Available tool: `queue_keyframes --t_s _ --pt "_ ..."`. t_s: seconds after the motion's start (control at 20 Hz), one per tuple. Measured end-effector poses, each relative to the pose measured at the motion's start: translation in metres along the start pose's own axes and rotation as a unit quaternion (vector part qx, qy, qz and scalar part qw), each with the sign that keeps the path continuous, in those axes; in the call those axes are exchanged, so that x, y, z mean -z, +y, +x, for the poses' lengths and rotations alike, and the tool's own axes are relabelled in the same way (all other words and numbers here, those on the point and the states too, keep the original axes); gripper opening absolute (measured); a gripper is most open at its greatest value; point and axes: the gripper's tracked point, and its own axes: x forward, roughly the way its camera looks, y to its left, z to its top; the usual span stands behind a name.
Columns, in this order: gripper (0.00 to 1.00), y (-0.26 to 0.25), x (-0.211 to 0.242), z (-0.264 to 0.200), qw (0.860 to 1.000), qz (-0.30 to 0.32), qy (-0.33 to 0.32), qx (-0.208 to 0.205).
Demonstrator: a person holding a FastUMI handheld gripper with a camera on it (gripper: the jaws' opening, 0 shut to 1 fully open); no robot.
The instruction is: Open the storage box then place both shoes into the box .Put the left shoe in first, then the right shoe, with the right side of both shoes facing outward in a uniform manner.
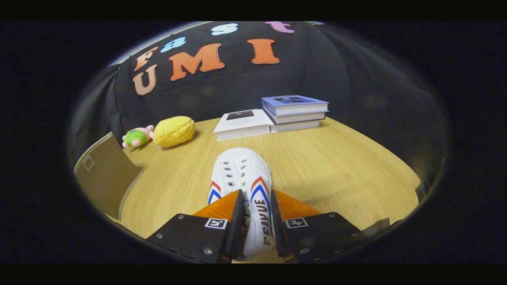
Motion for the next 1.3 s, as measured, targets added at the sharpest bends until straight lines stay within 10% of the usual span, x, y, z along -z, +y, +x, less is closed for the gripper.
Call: queue_keyframes --t_s 0.2,1.3 --pt "0.07 -0.003 -0.004 0.000 1.000 -0.005 -0.002 0.022" --pt "0.05 0.163 -0.117 -0.122 0.993 0.076 -0.090 -0.001"
